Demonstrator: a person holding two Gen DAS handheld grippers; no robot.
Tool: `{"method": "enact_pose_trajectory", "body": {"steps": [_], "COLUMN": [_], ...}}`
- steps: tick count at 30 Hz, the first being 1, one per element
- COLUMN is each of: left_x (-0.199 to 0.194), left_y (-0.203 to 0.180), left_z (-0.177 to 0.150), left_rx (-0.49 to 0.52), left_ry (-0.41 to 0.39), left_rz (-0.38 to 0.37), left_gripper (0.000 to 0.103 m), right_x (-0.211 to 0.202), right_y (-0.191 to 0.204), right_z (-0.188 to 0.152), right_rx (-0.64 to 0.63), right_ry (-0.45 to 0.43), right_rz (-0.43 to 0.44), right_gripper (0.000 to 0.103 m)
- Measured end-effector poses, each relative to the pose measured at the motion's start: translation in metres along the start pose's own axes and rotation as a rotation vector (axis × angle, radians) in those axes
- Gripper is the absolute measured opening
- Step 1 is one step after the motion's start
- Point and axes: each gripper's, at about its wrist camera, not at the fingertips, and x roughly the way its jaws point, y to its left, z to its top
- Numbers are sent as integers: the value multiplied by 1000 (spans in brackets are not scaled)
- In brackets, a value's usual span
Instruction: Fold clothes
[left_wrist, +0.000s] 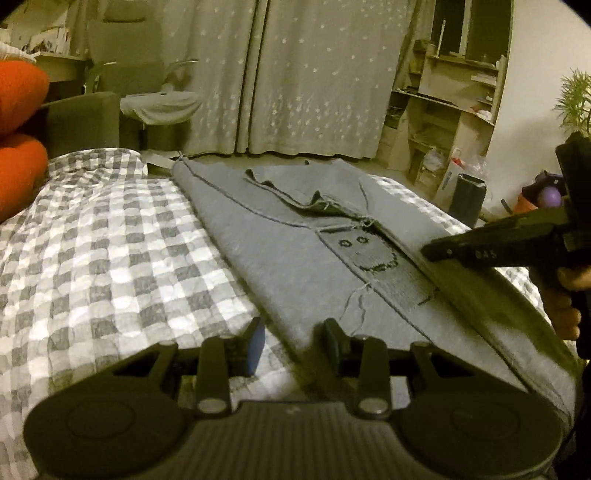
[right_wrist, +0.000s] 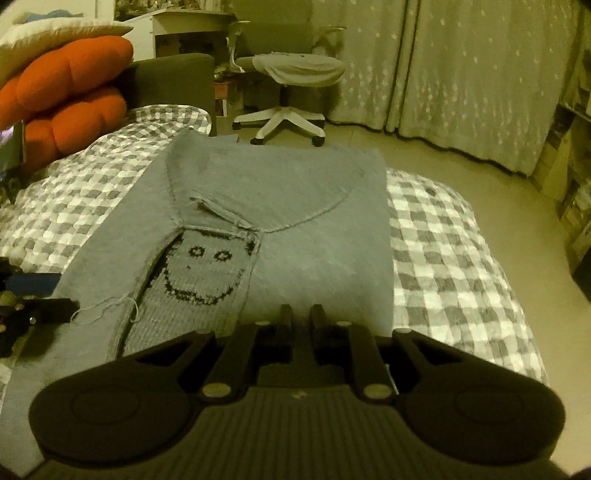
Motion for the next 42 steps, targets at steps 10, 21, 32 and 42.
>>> {"method": "enact_pose_trajectory", "body": {"steps": [10,21,32,42], "left_x": [-1,0,-16,-46], "left_y": [1,-5,-33,-68], "left_z": [-2,-3,0,-18], "left_rx": [3,31,145,159], "left_ry": [-15,-18,103,195], "left_rz": [-2,18,142,210], "left_gripper": [36,36,36,36], "right_x": [1,1,-19,-43], "right_y": [-2,-2,2,0], "right_z": [4,0,-19,-38], "right_rx": [22,-7,-44,-72], "right_ry": [-48,-15,9,25], "right_rz": [-42,-23,28,76], "right_gripper": [17,17,17,17]}}
